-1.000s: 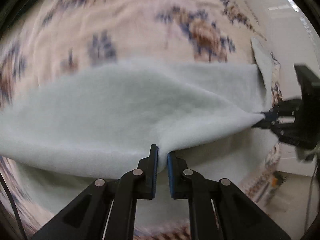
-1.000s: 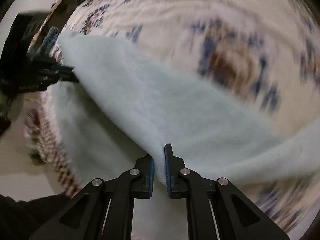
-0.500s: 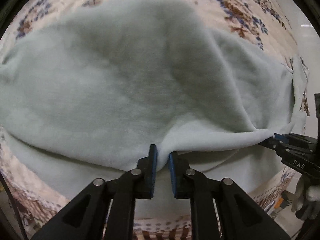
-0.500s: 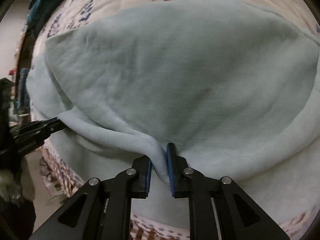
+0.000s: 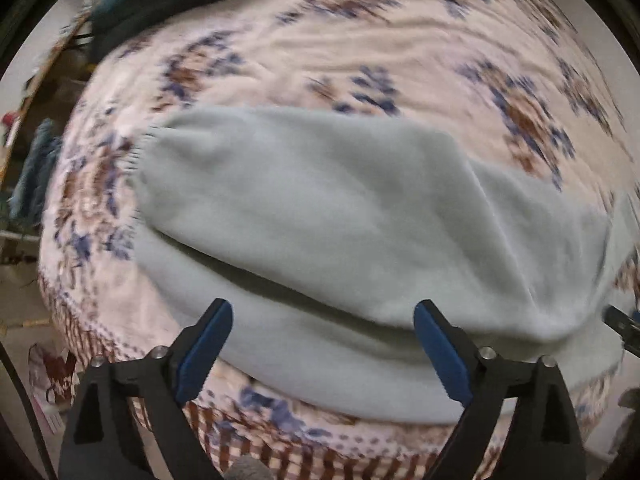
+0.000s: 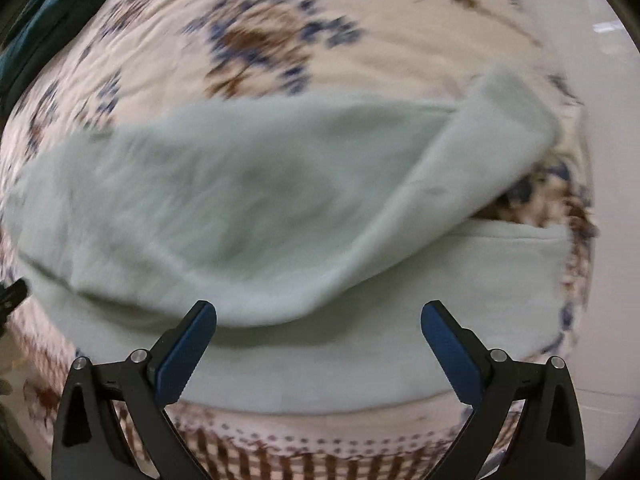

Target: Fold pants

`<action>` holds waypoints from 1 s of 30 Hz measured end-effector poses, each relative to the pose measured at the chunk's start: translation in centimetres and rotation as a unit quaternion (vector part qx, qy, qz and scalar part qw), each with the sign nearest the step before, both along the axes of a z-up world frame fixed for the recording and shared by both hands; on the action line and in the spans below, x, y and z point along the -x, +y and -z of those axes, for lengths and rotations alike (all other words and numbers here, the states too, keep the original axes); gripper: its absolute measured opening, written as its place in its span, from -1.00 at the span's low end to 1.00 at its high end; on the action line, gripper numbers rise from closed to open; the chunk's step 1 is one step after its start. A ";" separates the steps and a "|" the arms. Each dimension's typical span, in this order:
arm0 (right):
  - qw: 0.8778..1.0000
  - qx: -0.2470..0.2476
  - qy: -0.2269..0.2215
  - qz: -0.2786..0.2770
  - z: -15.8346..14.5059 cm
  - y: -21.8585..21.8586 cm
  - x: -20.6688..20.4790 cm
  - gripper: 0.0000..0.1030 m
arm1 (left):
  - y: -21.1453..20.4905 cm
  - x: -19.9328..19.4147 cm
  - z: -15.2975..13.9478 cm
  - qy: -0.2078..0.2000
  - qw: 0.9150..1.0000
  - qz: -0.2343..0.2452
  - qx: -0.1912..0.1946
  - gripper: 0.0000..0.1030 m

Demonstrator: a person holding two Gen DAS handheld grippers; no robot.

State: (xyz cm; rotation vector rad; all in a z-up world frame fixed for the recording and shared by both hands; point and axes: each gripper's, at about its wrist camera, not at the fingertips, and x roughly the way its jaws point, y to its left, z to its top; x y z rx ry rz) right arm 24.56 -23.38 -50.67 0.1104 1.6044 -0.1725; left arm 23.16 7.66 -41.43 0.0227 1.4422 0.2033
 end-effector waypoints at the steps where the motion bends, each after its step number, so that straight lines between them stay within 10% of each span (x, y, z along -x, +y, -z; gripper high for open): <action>1: 1.000 0.007 -0.002 0.015 -0.1 -1.1 -0.4 1.00 | 0.5 -0.5 0.3 -0.003 1.000 -0.012 -0.004 0.81; 10: 0.990 0.040 -0.041 0.130 0.8 -10.2 -5.6 1.00 | 6.9 -3.6 3.3 -0.010 0.993 -0.106 -0.044 0.81; 18: 0.970 0.052 -0.005 0.237 6.4 -15.9 -10.0 1.00 | 12.3 -3.7 7.4 0.023 0.978 -0.205 -0.004 0.81; 20: 0.968 0.056 0.013 0.244 7.6 -16.5 -10.4 0.82 | 13.1 -3.6 8.3 0.031 0.973 -0.229 0.021 0.81; 25: 0.958 0.056 0.005 0.282 7.8 -18.3 -9.0 -0.74 | 14.0 -3.2 9.9 0.047 0.959 -0.276 0.051 0.70; 30: 0.940 0.022 -0.055 0.335 3.7 -19.7 -3.9 -0.80 | 13.4 -2.9 9.6 0.030 0.952 -0.281 0.117 -0.46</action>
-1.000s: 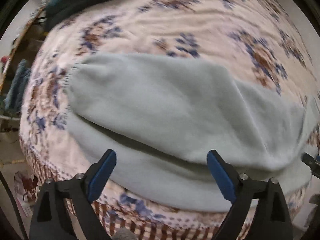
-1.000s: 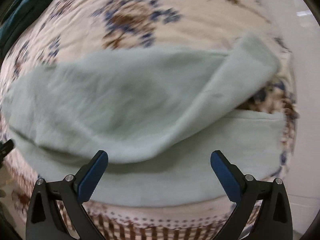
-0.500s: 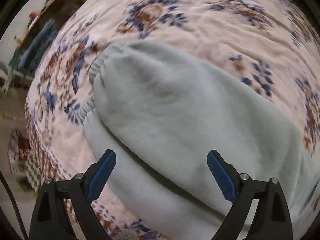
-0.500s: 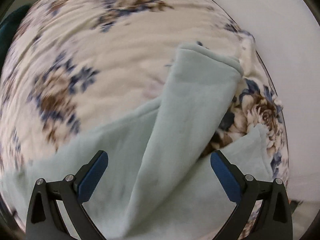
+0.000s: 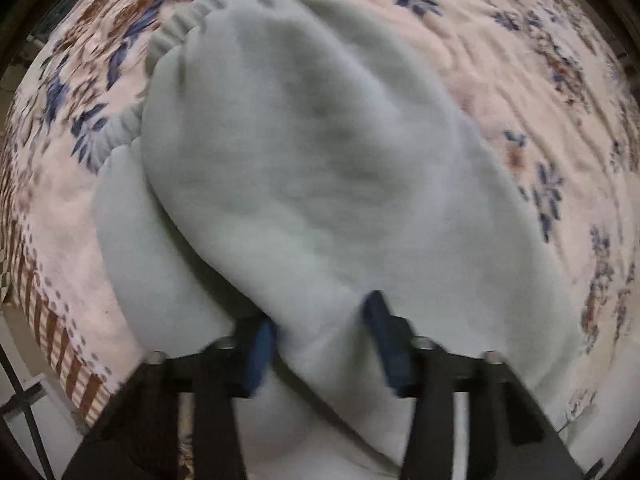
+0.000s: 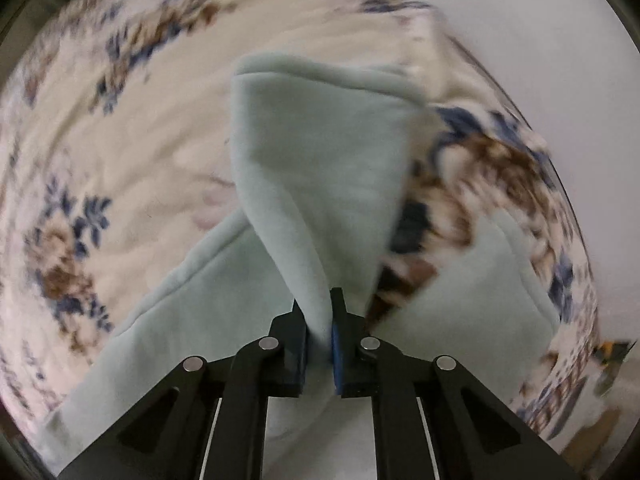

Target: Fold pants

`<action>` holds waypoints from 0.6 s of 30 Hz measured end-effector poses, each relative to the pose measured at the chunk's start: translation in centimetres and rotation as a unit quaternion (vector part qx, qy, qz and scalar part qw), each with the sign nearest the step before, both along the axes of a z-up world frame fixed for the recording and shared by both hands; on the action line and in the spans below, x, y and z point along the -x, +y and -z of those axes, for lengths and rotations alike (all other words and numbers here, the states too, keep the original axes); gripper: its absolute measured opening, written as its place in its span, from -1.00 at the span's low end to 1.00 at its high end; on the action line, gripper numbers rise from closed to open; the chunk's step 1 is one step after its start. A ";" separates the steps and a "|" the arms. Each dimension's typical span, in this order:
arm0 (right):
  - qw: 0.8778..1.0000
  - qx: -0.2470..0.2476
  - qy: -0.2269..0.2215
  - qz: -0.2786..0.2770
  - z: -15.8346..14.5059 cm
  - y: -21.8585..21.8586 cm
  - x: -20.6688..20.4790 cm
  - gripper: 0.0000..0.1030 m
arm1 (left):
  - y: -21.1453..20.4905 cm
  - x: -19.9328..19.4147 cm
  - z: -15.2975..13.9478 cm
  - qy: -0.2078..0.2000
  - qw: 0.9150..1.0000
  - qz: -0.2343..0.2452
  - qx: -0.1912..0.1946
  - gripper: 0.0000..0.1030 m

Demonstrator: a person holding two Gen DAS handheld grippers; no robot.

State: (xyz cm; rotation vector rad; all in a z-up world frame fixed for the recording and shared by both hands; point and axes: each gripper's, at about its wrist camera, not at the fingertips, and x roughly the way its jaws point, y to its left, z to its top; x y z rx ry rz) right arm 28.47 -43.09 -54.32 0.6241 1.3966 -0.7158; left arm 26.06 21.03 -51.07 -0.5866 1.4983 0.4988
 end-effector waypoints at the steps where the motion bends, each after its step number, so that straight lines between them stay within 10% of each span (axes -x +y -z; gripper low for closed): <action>1: 1.000 -0.006 -0.013 0.014 -0.9 -0.4 1.6 -0.80 | -0.4 0.0 -0.3 -0.007 1.000 0.009 -0.003 -0.64; 11: 0.989 -0.090 -0.025 0.116 3.9 -2.3 10.4 -0.66 | -1.1 4.4 -1.4 -0.023 0.998 0.050 -0.028 -0.83; 13: 0.987 -0.105 -0.019 0.123 5.3 -2.0 10.6 -0.29 | -0.9 5.3 -0.8 -0.027 0.998 0.052 -0.008 -0.74; 18: 0.982 -0.117 -0.025 0.143 6.5 -1.6 10.9 -0.17 | -0.1 6.4 1.7 -0.024 0.998 0.010 0.057 -0.53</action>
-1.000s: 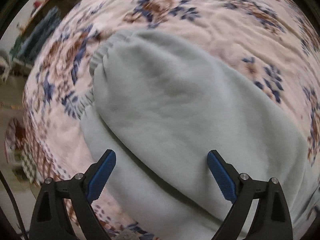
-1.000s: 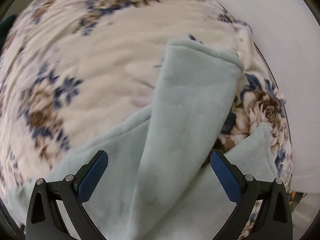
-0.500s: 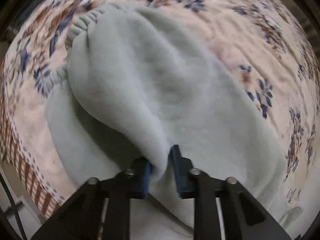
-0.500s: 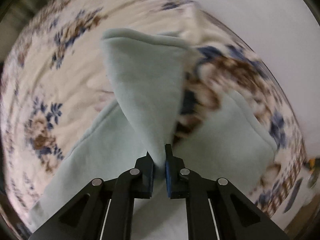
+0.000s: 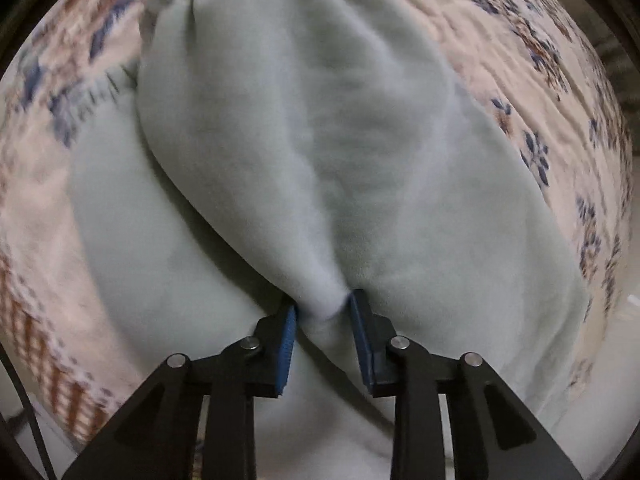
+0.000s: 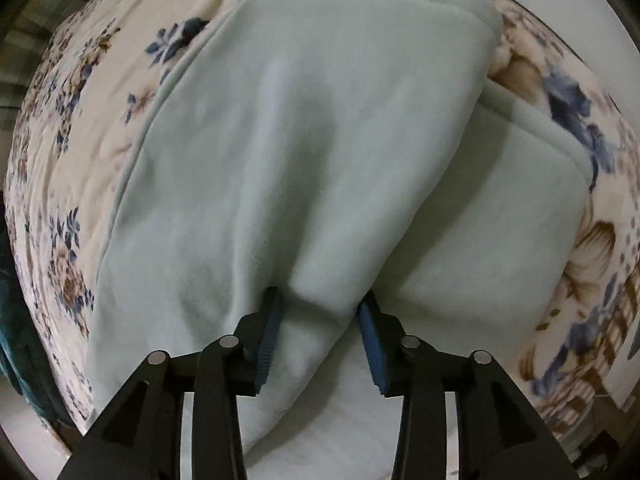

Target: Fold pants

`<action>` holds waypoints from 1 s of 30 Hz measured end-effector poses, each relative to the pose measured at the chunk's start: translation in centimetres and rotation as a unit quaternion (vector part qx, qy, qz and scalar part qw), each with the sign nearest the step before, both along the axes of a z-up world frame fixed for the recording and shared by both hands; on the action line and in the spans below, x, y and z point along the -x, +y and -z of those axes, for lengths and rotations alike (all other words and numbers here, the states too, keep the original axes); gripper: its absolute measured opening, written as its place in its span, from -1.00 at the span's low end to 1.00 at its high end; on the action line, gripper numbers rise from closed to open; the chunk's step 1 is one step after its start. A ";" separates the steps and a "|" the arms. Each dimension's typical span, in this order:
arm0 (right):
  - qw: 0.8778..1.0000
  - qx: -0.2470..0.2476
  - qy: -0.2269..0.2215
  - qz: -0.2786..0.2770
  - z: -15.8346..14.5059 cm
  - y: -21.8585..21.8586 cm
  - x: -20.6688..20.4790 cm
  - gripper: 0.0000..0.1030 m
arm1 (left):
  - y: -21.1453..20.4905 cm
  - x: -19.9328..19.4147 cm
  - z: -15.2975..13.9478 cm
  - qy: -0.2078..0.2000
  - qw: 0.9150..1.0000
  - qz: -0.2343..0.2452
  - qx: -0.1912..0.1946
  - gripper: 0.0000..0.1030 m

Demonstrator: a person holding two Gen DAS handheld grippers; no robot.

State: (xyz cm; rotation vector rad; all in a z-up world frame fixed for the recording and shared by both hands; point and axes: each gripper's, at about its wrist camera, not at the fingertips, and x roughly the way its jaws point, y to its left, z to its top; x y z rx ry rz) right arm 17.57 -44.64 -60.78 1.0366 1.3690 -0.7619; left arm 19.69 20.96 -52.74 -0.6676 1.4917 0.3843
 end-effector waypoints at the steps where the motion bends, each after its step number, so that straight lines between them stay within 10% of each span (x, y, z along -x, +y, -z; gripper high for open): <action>1: 1.000 0.000 0.001 0.005 0.2 0.1 0.1 -0.17 | 0.1 0.2 0.3 -0.001 1.000 -0.007 0.006 -0.54; 5: 1.000 0.014 0.001 0.001 0.0 0.6 -0.1 -0.32 | -0.1 0.9 0.0 -0.014 1.000 -0.012 0.000 -0.83; 7: 0.999 0.034 0.001 -0.011 -0.9 0.7 0.3 -0.82 | -0.3 0.9 -1.3 -0.028 0.999 -0.003 -0.018 -0.88; 19: 0.994 0.087 -0.058 -0.034 -11.7 0.3 3.4 -0.85 | 3.2 6.1 -11.4 -0.083 0.995 0.020 -0.060 -0.89; 25: 0.995 0.088 -0.038 -0.043 -13.3 -0.1 7.6 -0.85 | 2.9 8.1 -9.2 -0.039 0.995 0.039 -0.081 -0.89; 30: 0.996 0.072 0.005 -0.042 -8.5 -0.2 8.7 -0.85 | 2.5 9.3 -5.4 -0.009 0.994 0.050 -0.095 -0.88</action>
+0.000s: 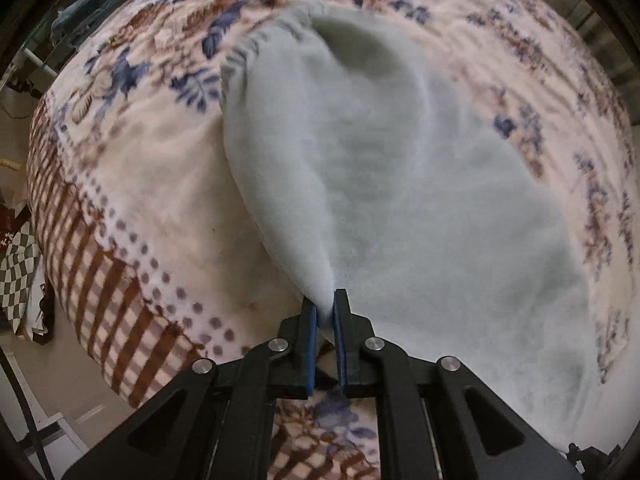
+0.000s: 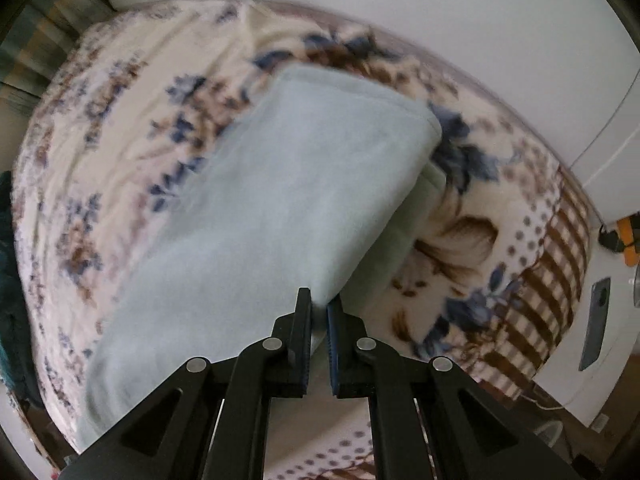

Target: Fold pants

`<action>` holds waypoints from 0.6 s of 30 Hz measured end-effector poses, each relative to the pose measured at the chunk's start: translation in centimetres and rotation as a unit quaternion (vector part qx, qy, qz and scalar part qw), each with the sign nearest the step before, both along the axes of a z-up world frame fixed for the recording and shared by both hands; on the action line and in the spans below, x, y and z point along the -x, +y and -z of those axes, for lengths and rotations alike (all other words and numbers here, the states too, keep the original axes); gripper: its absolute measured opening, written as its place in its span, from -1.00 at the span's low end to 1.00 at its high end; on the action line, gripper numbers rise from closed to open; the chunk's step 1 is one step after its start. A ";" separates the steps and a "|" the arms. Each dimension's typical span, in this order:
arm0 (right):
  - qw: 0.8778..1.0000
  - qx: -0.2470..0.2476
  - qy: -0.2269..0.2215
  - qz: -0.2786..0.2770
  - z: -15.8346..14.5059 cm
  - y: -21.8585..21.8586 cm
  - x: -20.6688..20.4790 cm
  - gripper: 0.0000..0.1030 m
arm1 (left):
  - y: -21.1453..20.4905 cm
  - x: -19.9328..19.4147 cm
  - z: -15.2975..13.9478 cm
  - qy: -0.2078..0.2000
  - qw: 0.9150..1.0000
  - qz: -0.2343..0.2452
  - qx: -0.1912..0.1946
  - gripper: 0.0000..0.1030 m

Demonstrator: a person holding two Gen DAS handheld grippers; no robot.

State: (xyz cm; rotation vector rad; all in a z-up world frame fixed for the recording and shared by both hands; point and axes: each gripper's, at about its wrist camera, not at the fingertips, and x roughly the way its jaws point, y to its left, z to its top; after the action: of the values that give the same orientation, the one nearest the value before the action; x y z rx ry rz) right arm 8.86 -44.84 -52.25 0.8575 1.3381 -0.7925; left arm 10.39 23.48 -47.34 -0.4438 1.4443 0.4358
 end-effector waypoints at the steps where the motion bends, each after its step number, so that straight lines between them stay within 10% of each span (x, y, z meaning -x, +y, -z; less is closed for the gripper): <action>1: 1.000 -0.006 0.011 -0.001 1.7 0.0 -0.2 -0.85 | -0.1 -0.1 0.9 0.005 1.000 0.005 -0.006 -0.88; 8: 0.998 -0.044 0.042 -0.013 6.1 0.5 -0.5 -0.60 | -0.6 0.1 1.6 0.027 0.999 -0.017 0.015 -0.72; 10: 0.996 -0.090 0.010 -0.013 5.2 1.1 0.2 0.23 | -1.9 1.7 0.1 0.023 0.998 -0.029 0.043 -0.55; 12: 0.992 -0.122 -0.023 -0.021 3.5 2.5 0.8 0.54 | -4.4 2.9 -0.6 0.027 0.996 -0.025 0.084 -0.43; 18: 0.964 -0.242 -0.089 -0.070 3.2 9.5 0.1 0.54 | -13.1 1.8 2.6 0.053 0.980 0.004 0.191 -0.39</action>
State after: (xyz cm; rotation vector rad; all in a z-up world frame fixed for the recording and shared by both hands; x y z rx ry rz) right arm 8.78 -35.30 -55.44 1.1709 1.4329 -0.2672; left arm 8.60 10.34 -49.90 -0.7301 1.6389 0.1733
